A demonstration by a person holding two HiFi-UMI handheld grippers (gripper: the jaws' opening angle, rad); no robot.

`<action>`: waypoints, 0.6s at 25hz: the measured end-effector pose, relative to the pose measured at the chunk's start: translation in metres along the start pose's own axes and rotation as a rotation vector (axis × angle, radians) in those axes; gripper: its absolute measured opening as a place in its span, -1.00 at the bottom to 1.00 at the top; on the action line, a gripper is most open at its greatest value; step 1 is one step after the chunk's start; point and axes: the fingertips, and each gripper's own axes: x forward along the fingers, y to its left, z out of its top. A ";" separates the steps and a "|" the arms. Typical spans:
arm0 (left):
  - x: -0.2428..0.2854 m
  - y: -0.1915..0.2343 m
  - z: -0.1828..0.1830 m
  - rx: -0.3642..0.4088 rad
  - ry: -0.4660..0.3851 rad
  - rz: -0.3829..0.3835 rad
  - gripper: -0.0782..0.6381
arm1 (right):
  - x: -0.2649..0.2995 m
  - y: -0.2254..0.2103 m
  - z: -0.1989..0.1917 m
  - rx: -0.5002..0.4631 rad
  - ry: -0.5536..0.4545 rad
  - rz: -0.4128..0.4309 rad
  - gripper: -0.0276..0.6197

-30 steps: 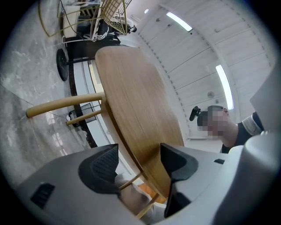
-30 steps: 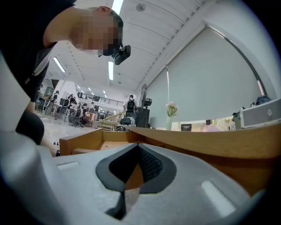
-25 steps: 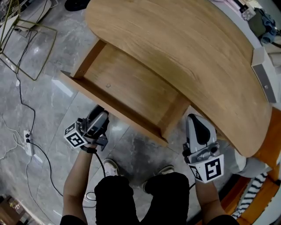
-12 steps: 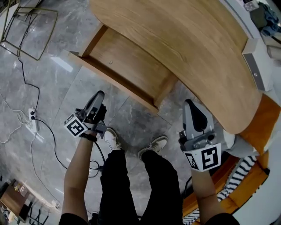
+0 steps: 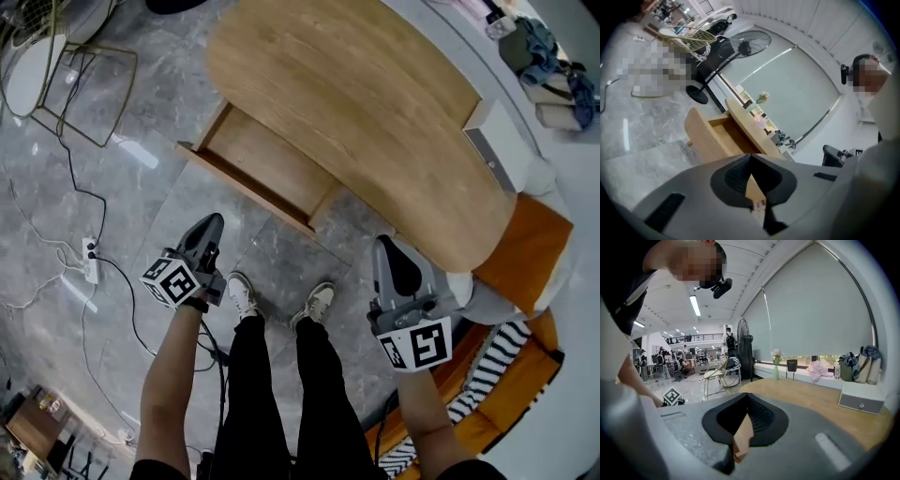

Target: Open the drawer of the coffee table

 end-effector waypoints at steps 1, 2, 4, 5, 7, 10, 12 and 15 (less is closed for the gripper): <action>-0.001 -0.011 0.009 0.024 0.011 0.004 -0.76 | -0.001 0.001 0.011 -0.002 -0.004 0.000 -0.90; -0.002 -0.022 0.019 0.046 0.014 0.004 -0.76 | -0.002 0.001 0.024 -0.003 -0.009 -0.003 -0.90; -0.004 -0.044 0.043 0.102 0.013 0.002 -0.76 | -0.004 0.002 0.052 -0.005 -0.023 -0.015 -0.90; -0.007 -0.055 0.055 0.139 0.015 0.009 -0.76 | -0.005 0.004 0.068 -0.005 -0.032 -0.019 -0.90; -0.013 -0.078 0.078 0.210 0.014 0.025 -0.76 | -0.011 0.009 0.099 -0.012 -0.047 -0.022 -0.90; -0.022 -0.114 0.115 0.273 -0.010 0.017 -0.76 | -0.024 0.014 0.143 -0.032 -0.067 -0.037 -0.90; -0.027 -0.136 0.137 0.317 -0.011 0.010 -0.76 | -0.033 0.014 0.167 -0.030 -0.072 -0.052 -0.90; -0.030 -0.171 0.164 0.404 -0.005 0.002 -0.76 | -0.049 0.013 0.194 -0.029 -0.078 -0.071 -0.90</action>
